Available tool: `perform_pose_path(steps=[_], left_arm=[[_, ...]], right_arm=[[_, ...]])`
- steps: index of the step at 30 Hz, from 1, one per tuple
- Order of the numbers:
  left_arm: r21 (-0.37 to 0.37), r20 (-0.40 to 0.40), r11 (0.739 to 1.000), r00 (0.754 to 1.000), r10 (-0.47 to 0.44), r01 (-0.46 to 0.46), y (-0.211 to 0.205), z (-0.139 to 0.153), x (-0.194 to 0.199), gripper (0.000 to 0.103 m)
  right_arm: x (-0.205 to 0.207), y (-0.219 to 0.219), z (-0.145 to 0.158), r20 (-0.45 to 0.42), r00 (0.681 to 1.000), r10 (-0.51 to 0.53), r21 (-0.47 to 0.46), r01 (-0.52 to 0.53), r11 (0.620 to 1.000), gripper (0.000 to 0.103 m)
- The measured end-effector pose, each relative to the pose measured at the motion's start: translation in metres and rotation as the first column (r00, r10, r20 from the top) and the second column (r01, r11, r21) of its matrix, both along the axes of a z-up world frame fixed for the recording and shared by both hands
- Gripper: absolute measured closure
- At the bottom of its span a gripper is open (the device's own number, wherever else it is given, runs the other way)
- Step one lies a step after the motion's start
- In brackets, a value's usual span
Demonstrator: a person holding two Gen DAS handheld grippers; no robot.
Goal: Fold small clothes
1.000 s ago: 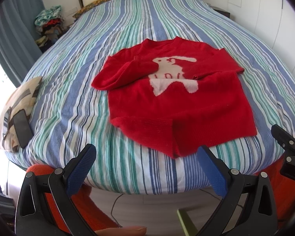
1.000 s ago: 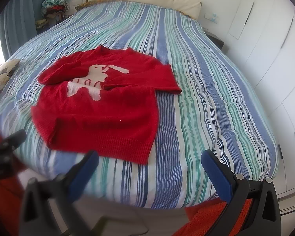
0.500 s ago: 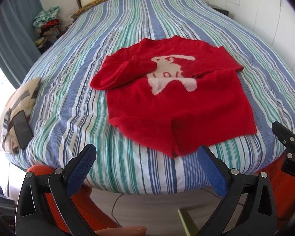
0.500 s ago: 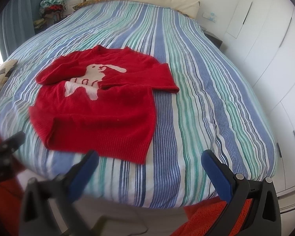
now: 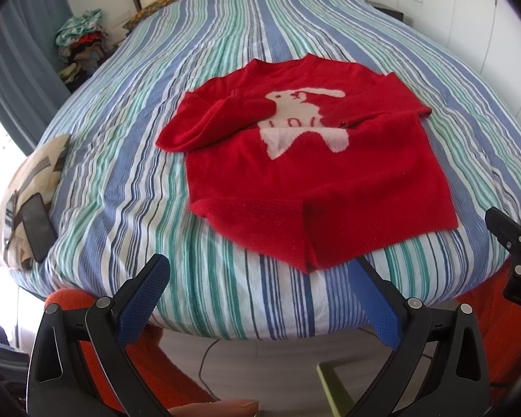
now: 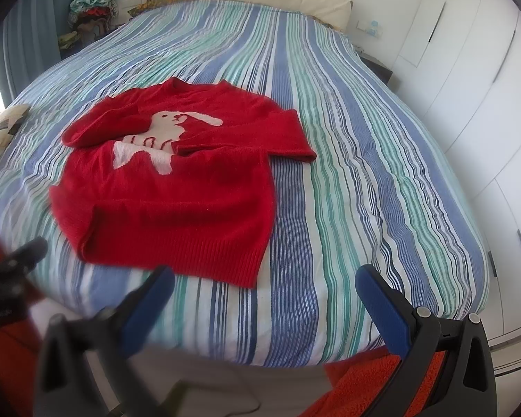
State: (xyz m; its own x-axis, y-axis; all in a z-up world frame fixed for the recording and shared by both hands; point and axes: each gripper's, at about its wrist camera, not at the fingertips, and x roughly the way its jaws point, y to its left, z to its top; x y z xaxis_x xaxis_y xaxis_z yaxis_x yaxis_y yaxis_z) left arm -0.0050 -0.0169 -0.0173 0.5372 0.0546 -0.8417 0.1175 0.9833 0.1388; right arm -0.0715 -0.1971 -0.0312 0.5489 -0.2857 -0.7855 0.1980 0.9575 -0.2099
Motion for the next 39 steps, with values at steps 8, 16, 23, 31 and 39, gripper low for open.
perform_pose_path(steps=[8, 16, 23, 31, 39], left_arm=[[0.024, 0.013, 1.0, 1.0, 0.0, 0.0, -0.0041, 0.0025, 0.0001, 0.001], [0.03, 0.011, 1.0, 1.0, 0.001, -0.002, -0.0031, 0.0026, 0.0012, 0.001], [0.035, 0.011, 0.999, 1.0, 0.001, -0.001, -0.0036, 0.0024, 0.0014, 0.001], [0.038, 0.011, 0.999, 1.0, 0.0, 0.0, -0.0048, 0.002, 0.0011, 0.001], [0.026, -0.015, 1.0, 1.0, -0.014, 0.014, -0.0001, -0.002, 0.0033, 0.001]], right_arm=[[0.0, -0.0016, -0.0024, -0.005, 1.0, -0.006, 0.009, 0.006, 1.0, 0.0], [0.0005, -0.001, -0.0021, -0.006, 1.0, -0.004, 0.007, 0.004, 1.0, 0.0], [0.0007, 0.0007, -0.0032, -0.009, 1.0, -0.001, 0.009, 0.001, 1.0, 0.0], [0.0008, 0.0006, -0.0031, -0.01, 1.0, 0.001, 0.009, -0.001, 1.0, 0.0], [0.0007, 0.0006, -0.0037, -0.01, 1.0, 0.003, 0.012, -0.003, 1.0, 0.0]])
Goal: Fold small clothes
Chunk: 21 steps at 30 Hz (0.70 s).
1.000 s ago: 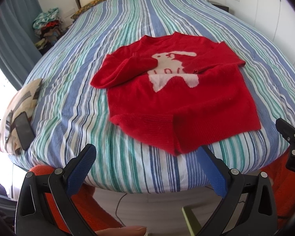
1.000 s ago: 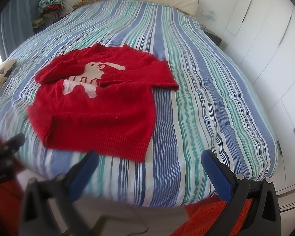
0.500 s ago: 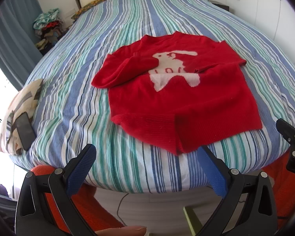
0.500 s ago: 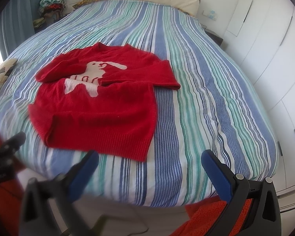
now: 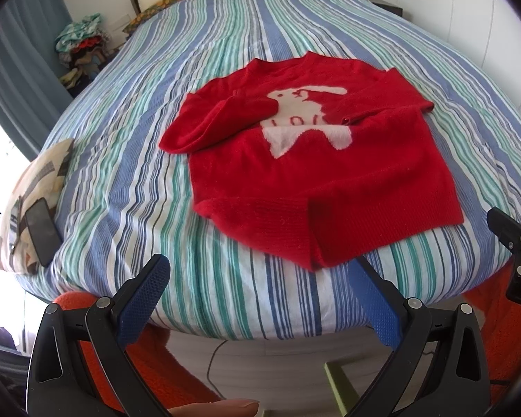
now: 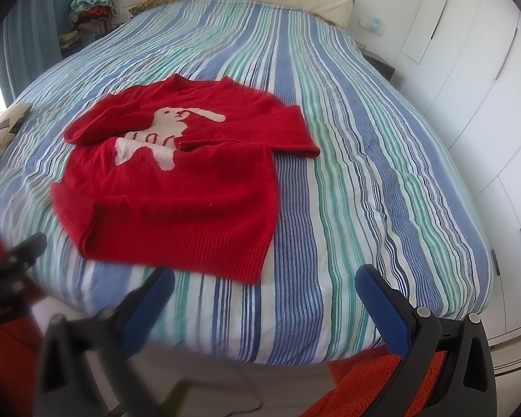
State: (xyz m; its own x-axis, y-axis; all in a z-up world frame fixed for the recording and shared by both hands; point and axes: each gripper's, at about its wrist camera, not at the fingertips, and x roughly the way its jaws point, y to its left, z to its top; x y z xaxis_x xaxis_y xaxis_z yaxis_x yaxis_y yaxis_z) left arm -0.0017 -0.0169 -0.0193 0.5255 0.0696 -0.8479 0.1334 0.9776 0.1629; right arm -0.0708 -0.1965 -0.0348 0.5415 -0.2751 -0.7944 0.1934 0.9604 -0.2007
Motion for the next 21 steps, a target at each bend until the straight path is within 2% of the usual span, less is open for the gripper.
perform_pose_path(steps=[2, 4, 7, 9, 10, 12, 14, 16, 17, 18, 20, 21], left_arm=[[-0.045, -0.033, 0.999, 0.999, 0.012, -0.014, 0.019, -0.005, 0.008, 0.001], [-0.119, -0.069, 0.986, 0.992, 0.106, -0.114, 0.055, -0.012, 0.021, 0.001], [-0.287, -0.158, 0.932, 0.971, 0.181, -0.221, 0.102, -0.02, 0.053, 0.002], [-0.34, -0.187, 0.908, 0.963, 0.191, -0.246, 0.113, -0.022, 0.081, 0.002], [-0.357, -0.19, 0.904, 0.966, 0.178, -0.237, 0.11, -0.024, 0.095, 0.002], [-0.346, -0.208, 0.918, 0.97, 0.127, -0.195, 0.091, -0.033, 0.124, 0.002], [-0.279, -0.226, 0.95, 0.971, 0.078, -0.141, 0.066, -0.051, 0.147, 0.002], [-0.195, -0.292, 0.976, 0.956, 0.037, -0.097, 0.048, -0.078, 0.156, 0.007], [-0.17, -0.337, 0.982, 0.941, 0.017, -0.079, 0.046, -0.091, 0.152, 0.028], [-0.167, -0.363, 0.985, 0.932, -0.012, -0.053, 0.047, -0.098, 0.143, 0.035], [-0.169, -0.321, 0.985, 0.944, -0.074, 0.02, 0.06, -0.088, 0.111, 0.034], [-0.142, -0.307, 0.989, 0.948, -0.082, 0.04, 0.07, -0.08, 0.093, 0.027]], right_arm=[[0.0, 0.0, -0.002, -0.006, 1.0, 0.004, 0.009, -0.004, 1.0, 0.0], [-0.001, -0.008, -0.005, -0.011, 1.0, -0.007, 0.024, 0.007, 1.0, 0.0], [-0.004, -0.03, -0.01, -0.009, 0.998, -0.06, 0.04, 0.061, 0.997, 0.0], [-0.004, -0.045, -0.016, -0.013, 0.996, -0.092, 0.072, 0.093, 0.993, 0.0], [-0.003, -0.051, -0.02, -0.014, 0.994, -0.105, 0.09, 0.106, 0.99, 0.0], [0.002, -0.059, -0.027, -0.02, 0.994, -0.11, 0.129, 0.112, 0.985, 0.0], [0.008, -0.064, -0.034, -0.024, 0.993, -0.113, 0.182, 0.115, 0.977, 0.0], [0.011, -0.068, -0.037, -0.024, 0.992, -0.126, 0.23, 0.128, 0.965, 0.0], [0.011, -0.068, -0.038, -0.022, 0.992, -0.128, 0.248, 0.13, 0.96, 0.0], [0.01, -0.068, -0.039, -0.023, 0.992, -0.125, 0.262, 0.127, 0.957, 0.0], [0.005, -0.069, -0.038, -0.02, 0.993, -0.115, 0.276, 0.116, 0.954, 0.0], [0.0, -0.071, -0.037, -0.016, 0.993, -0.114, 0.271, 0.114, 0.956, 0.0]])
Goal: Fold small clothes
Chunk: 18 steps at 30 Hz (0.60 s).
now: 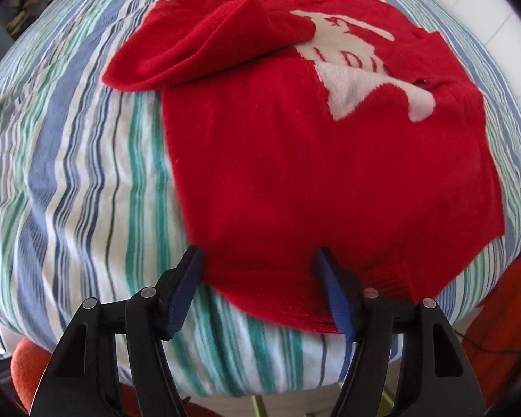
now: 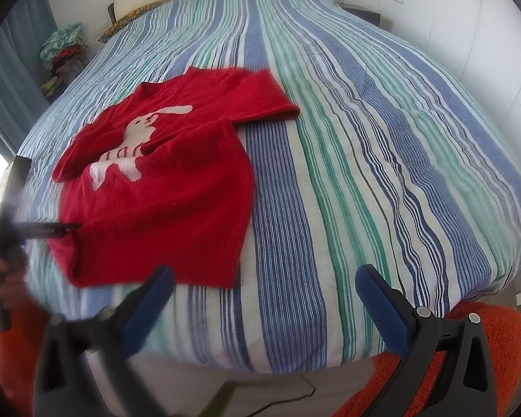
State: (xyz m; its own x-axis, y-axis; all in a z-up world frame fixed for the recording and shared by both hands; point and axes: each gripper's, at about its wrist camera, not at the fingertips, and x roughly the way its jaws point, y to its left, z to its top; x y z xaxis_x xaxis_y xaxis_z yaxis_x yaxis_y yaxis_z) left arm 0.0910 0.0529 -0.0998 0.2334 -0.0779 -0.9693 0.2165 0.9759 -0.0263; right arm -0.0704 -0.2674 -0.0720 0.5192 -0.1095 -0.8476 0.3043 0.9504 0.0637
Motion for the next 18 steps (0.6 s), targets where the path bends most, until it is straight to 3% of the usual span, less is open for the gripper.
perform_pose_path(steps=[3, 5, 6, 8, 10, 11, 12, 13, 14, 16, 17, 18], left_arm=[[0.037, 0.042, 0.999, 0.999, 0.006, -0.008, 0.033, 0.024, -0.043, 0.026], [-0.014, 0.068, 0.999, 0.997, 0.041, -0.04, 0.047, 0.037, -0.057, 0.023], [-0.066, 0.076, 0.996, 0.995, 0.061, -0.056, 0.049, 0.041, -0.059, 0.015], [-0.158, 0.078, 0.984, 0.993, 0.092, -0.079, 0.048, 0.035, -0.053, 0.009], [-0.204, 0.032, 0.973, 0.993, 0.114, -0.105, 0.039, 0.015, -0.043, 0.01], [-0.224, -0.01, 0.967, 0.992, 0.124, -0.123, 0.032, 0.002, -0.038, 0.016], [-0.246, -0.054, 0.959, 0.989, 0.135, -0.144, 0.027, -0.008, -0.035, 0.03], [-0.267, -0.079, 0.95, 0.986, 0.146, -0.162, 0.022, -0.015, -0.036, 0.032], [-0.274, -0.068, 0.945, 0.984, 0.165, -0.178, 0.019, -0.017, -0.037, 0.032], [-0.302, -0.063, 0.934, 0.982, 0.178, -0.189, 0.011, -0.019, -0.038, 0.049], [-0.31, -0.084, 0.932, 0.982, 0.17, -0.188, 0.009, -0.021, -0.037, 0.084], [-0.337, -0.104, 0.923, 0.981, 0.161, -0.187, 0.01, -0.02, -0.035, 0.099]], right_arm=[[-0.011, -0.012, -0.004, -0.007, 1.0, -0.005, -0.04, 0.005, 0.999, 0.0], [-0.013, -0.02, -0.013, -0.022, 1.0, 0.01, -0.036, -0.011, 0.999, 0.0], [-0.013, -0.023, -0.018, -0.025, 0.999, 0.027, -0.015, -0.028, 0.999, 0.0], [-0.007, -0.027, -0.027, -0.019, 0.998, 0.064, 0.061, -0.063, 0.996, 0.0], [0.001, -0.033, -0.032, 0.054, 0.994, 0.096, 0.193, -0.105, 0.976, 0.0], [0.005, -0.036, -0.035, 0.088, 0.99, 0.106, 0.261, -0.125, 0.957, 0.0], [0.012, -0.039, -0.039, 0.111, 0.987, 0.114, 0.321, -0.145, 0.936, 0.001], [0.018, -0.042, -0.044, 0.127, 0.984, 0.122, 0.368, -0.161, 0.916, 0.005], [0.024, -0.044, -0.049, 0.136, 0.982, 0.128, 0.397, -0.173, 0.901, 0.013], [0.039, -0.042, -0.063, 0.127, 0.978, 0.167, 0.453, -0.207, 0.867, 0.029], [0.046, -0.039, -0.071, 0.117, 0.976, 0.185, 0.481, -0.218, 0.849, 0.04], [0.052, -0.033, -0.079, 0.109, 0.971, 0.213, 0.505, -0.239, 0.829, 0.063]])
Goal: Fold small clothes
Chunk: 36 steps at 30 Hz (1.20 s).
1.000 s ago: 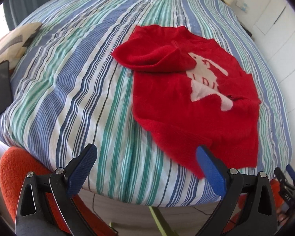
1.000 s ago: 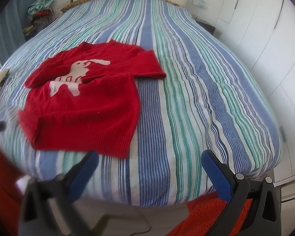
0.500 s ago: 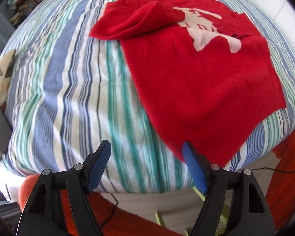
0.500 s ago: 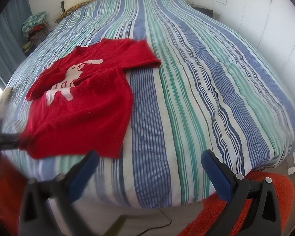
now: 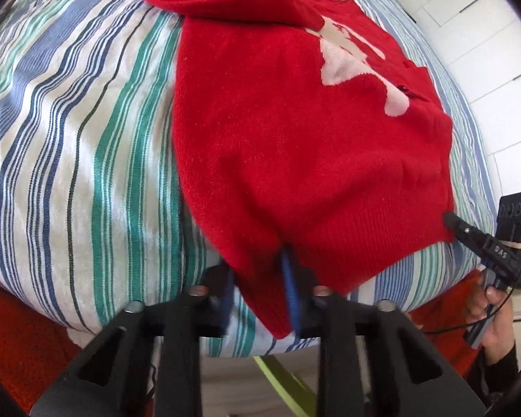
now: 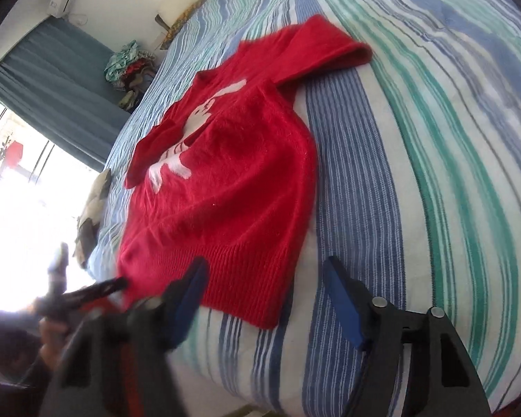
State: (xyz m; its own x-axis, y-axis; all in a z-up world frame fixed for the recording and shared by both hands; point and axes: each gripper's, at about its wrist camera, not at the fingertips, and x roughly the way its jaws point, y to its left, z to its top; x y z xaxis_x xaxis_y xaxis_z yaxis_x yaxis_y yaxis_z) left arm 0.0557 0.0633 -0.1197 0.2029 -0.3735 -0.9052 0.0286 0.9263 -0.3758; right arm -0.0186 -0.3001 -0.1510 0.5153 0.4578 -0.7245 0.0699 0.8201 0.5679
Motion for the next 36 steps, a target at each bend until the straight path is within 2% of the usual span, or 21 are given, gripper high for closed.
perform_pose_path(steps=[2, 4, 6, 8, 10, 12, 13, 15, 19, 22, 23, 24, 25, 26, 27, 28, 30, 33, 34, 36], left_arm=[[-0.041, 0.008, 0.999, 1.0, -0.006, 0.006, 0.01, 0.015, -0.003, 0.1], [-0.046, 0.041, 0.998, 0.998, -0.036, 0.038, 0.019, 0.036, -0.009, 0.1], [-0.008, 0.058, 0.996, 0.995, -0.086, 0.086, 0.024, 0.052, -0.015, 0.1], [0.058, 0.056, 0.99, 0.989, -0.135, 0.132, 0.02, 0.055, -0.017, 0.1], [0.161, 0.035, 0.973, 0.984, -0.176, 0.168, 0.008, 0.044, -0.018, 0.1], [0.277, -0.004, 0.94, 0.979, -0.204, 0.197, -0.003, 0.024, -0.018, 0.1], [0.313, -0.018, 0.928, 0.978, -0.209, 0.204, -0.005, 0.015, -0.018, 0.1], [0.355, -0.031, 0.913, 0.978, -0.206, 0.204, -0.009, 0.0, -0.018, 0.1], [0.413, -0.028, 0.89, 0.98, -0.199, 0.193, -0.023, -0.013, -0.015, 0.099], [0.436, -0.021, 0.883, 0.983, -0.181, 0.172, -0.03, -0.02, -0.011, 0.089], [0.441, -0.024, 0.881, 0.983, -0.18, 0.172, -0.032, -0.02, -0.012, 0.079], [0.44, -0.031, 0.881, 0.984, -0.178, 0.173, -0.031, -0.018, -0.016, 0.061], [0.437, -0.036, 0.884, 0.985, -0.168, 0.166, -0.029, -0.013, -0.018, 0.049], [0.434, -0.025, 0.889, 0.988, -0.151, 0.146, -0.025, -0.006, -0.021, 0.032], [0.425, 0.006, 0.898, 0.991, -0.133, 0.118, -0.017, 0.006, -0.029, 0.03], [0.414, 0.036, 0.906, 0.993, -0.116, 0.091, -0.008, 0.017, -0.035, 0.03], [0.397, 0.098, 0.918, 0.993, -0.063, 0.019, 0.007, 0.038, -0.039, 0.028], [0.373, 0.192, 0.922, 0.981, 0.036, -0.107, 0.028, 0.062, -0.036, 0.026], [0.358, 0.217, 0.923, 0.974, 0.062, -0.139, 0.032, 0.066, -0.032, 0.026], [0.326, 0.238, 0.927, 0.965, 0.109, -0.185, 0.041, 0.069, -0.022, 0.026]], right_arm=[[0.009, 0.013, -0.008, -0.03, 0.997, 0.064, -0.014, -0.065, 0.998, 0.096], [0.004, 0.02, 0.004, -0.035, 0.995, 0.097, -0.037, -0.099, 0.994, 0.097], [-0.008, 0.018, 0.025, -0.04, 0.993, 0.11, -0.015, -0.111, 0.994, 0.097], [-0.022, 0.018, 0.044, -0.068, 0.99, 0.121, 0.014, -0.121, 0.993, 0.097], [-0.028, 0.027, 0.051, -0.101, 0.984, 0.145, -0.016, -0.148, 0.989, 0.097], [-0.031, 0.036, 0.039, -0.168, 0.976, 0.139, -0.052, -0.149, 0.987, 0.097], [-0.03, 0.041, 0.026, -0.213, 0.968, 0.129, -0.082, -0.15, 0.985, 0.098], [-0.031, 0.045, 0.002, -0.288, 0.952, 0.099, -0.137, -0.143, 0.98, 0.098], [-0.03, 0.051, -0.014, -0.31, 0.949, 0.063, -0.183, -0.124, 0.975, 0.099], [-0.028, 0.051, -0.016, -0.308, 0.95, 0.047, -0.185, -0.108, 0.977, 0.099], [-0.027, 0.054, -0.017, -0.306, 0.951, 0.046, -0.195, -0.11, 0.975, 0.099], [-0.027, 0.056, -0.016, -0.302, 0.952, 0.052, -0.199, -0.116, 0.973, 0.091], [-0.03, 0.056, -0.014, -0.304, 0.951, 0.061, -0.194, -0.125, 0.973, 0.086], [-0.03, 0.056, -0.01, -0.314, 0.946, 0.076, -0.184, -0.139, 0.973, 0.071], [-0.036, 0.05, -0.004, -0.326, 0.941, 0.092, -0.173, -0.155, 0.973, 0.054], [-0.037, 0.046, 0.004, -0.33, 0.939, 0.097, -0.184, -0.165, 0.969, 0.05], [-0.039, 0.033, 0.028, -0.309, 0.947, 0.084, -0.305, -0.182, 0.935, 0.048], [-0.016, 0.027, 0.066, -0.232, 0.969, 0.088, -0.568, -0.209, 0.796, 0.047], [-0.003, 0.031, 0.078, -0.195, 0.974, 0.118, -0.616, -0.216, 0.757, 0.047], [0.027, 0.049, 0.095, -0.097, 0.966, 0.239, -0.65, -0.243, 0.72, 0.044]])
